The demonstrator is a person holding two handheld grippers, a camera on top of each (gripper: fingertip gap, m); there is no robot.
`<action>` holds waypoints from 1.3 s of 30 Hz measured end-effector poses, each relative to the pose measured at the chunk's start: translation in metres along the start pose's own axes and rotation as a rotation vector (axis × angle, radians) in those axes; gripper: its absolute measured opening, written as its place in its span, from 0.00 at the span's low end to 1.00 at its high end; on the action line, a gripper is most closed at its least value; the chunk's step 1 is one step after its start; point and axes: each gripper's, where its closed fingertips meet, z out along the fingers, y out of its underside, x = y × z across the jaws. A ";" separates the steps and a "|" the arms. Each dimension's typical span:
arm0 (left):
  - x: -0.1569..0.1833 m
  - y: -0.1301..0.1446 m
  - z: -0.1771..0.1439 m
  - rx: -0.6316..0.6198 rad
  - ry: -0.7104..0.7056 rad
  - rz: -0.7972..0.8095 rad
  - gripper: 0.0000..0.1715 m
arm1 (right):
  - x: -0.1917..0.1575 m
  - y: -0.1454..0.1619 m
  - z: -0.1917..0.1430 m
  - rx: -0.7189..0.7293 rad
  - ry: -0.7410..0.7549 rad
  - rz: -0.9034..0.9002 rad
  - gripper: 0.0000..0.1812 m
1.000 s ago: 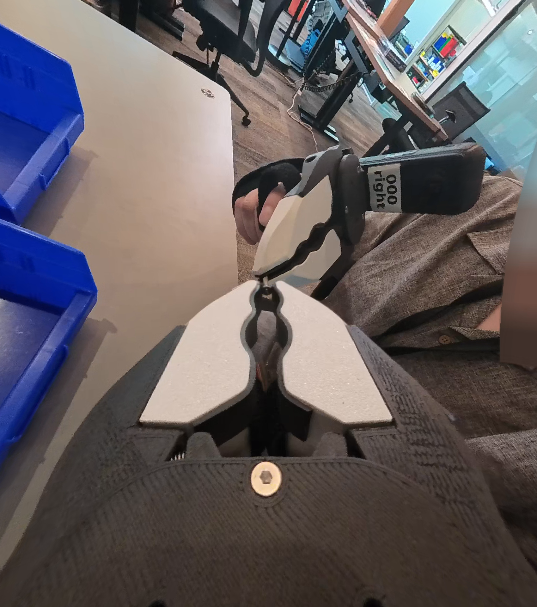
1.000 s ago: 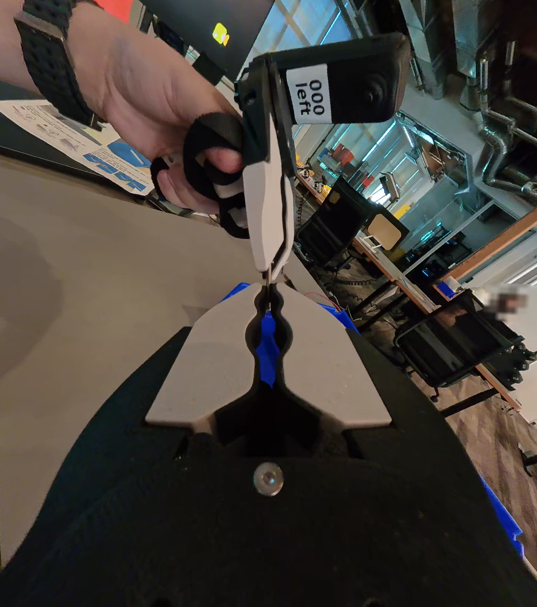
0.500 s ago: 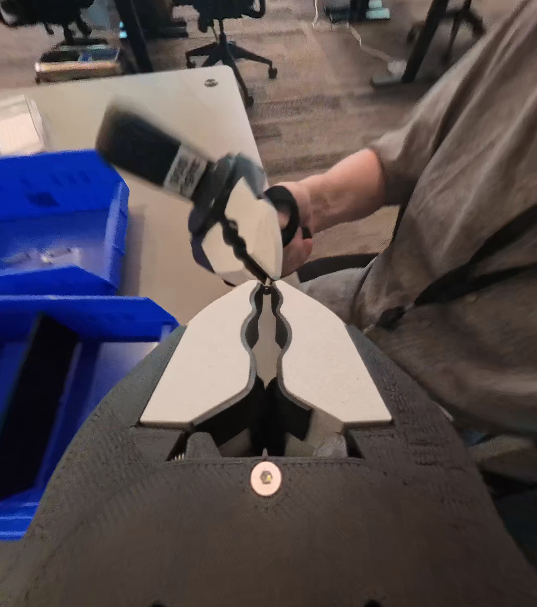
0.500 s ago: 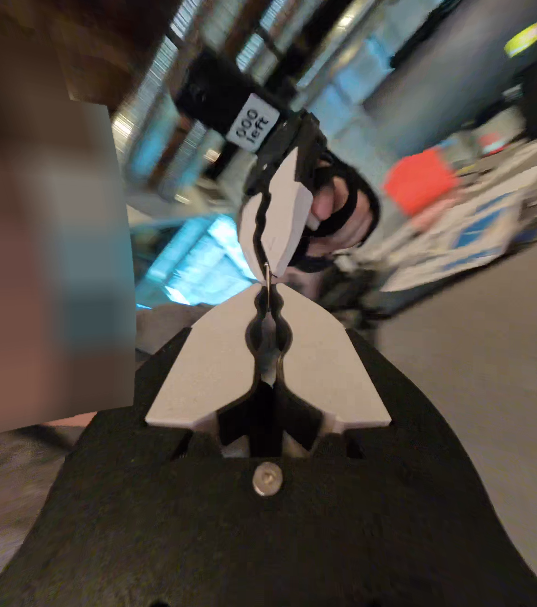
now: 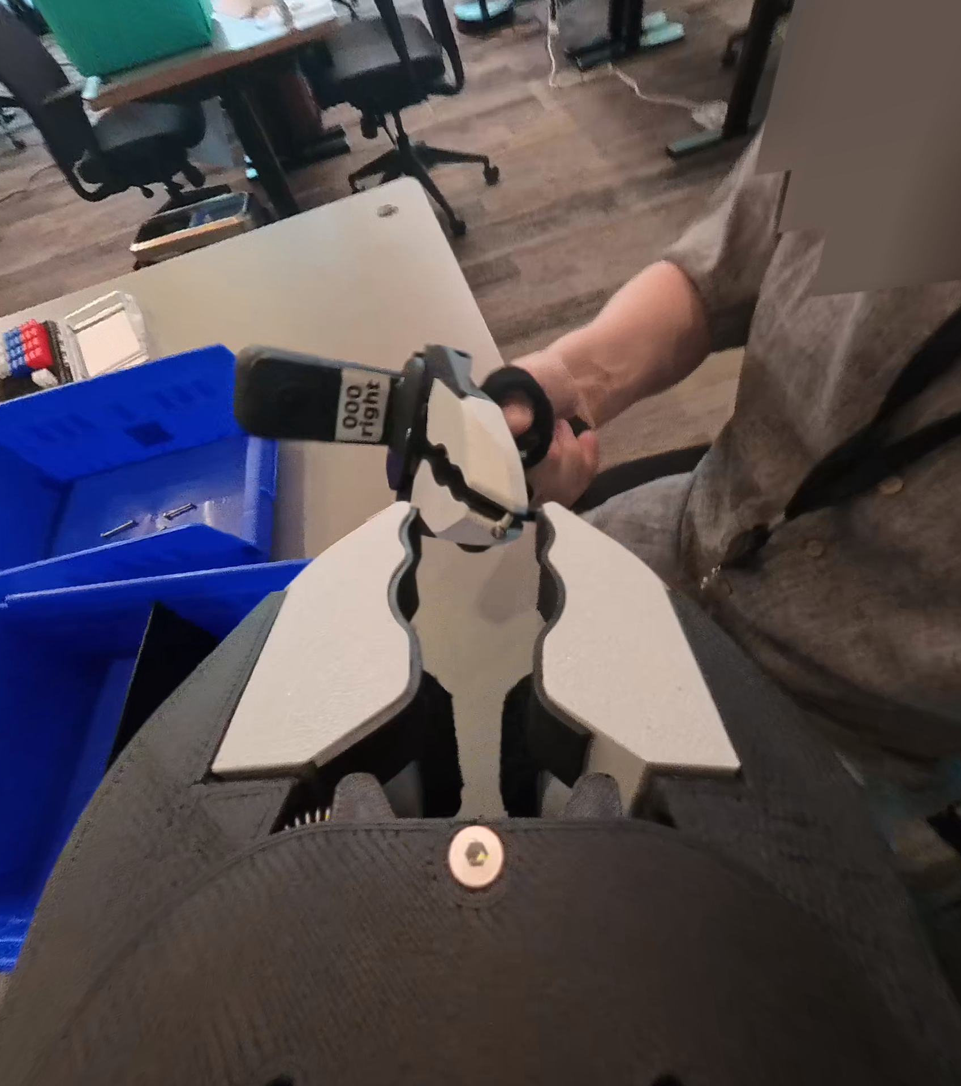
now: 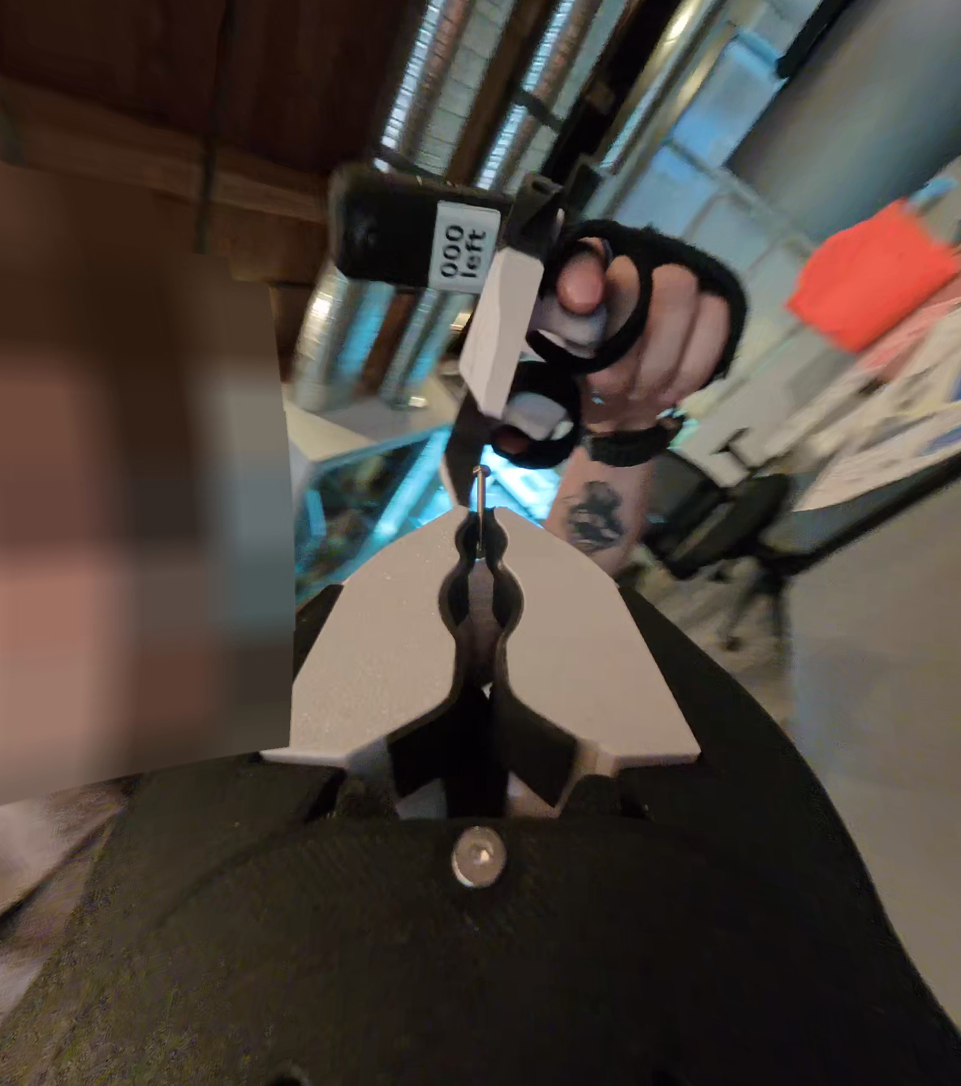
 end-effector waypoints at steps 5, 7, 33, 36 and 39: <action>-0.017 -0.001 -0.007 0.058 -0.009 -0.265 0.17 | 0.014 -0.013 -0.015 -0.076 0.454 -0.540 0.01; -0.013 0.003 -0.004 0.050 0.067 -0.419 0.13 | 0.013 -0.019 -0.019 -0.127 0.623 -0.800 0.01; -0.016 0.009 0.018 0.056 0.162 -0.712 0.03 | 0.014 -0.027 -0.024 -0.360 1.064 -1.545 0.01; -0.015 0.013 0.019 0.008 0.132 -0.656 0.03 | 0.018 -0.025 -0.025 -0.364 1.034 -1.471 0.01; -0.011 0.012 0.017 -0.022 0.119 -0.574 0.03 | 0.016 -0.020 -0.020 -0.262 0.830 -1.140 0.01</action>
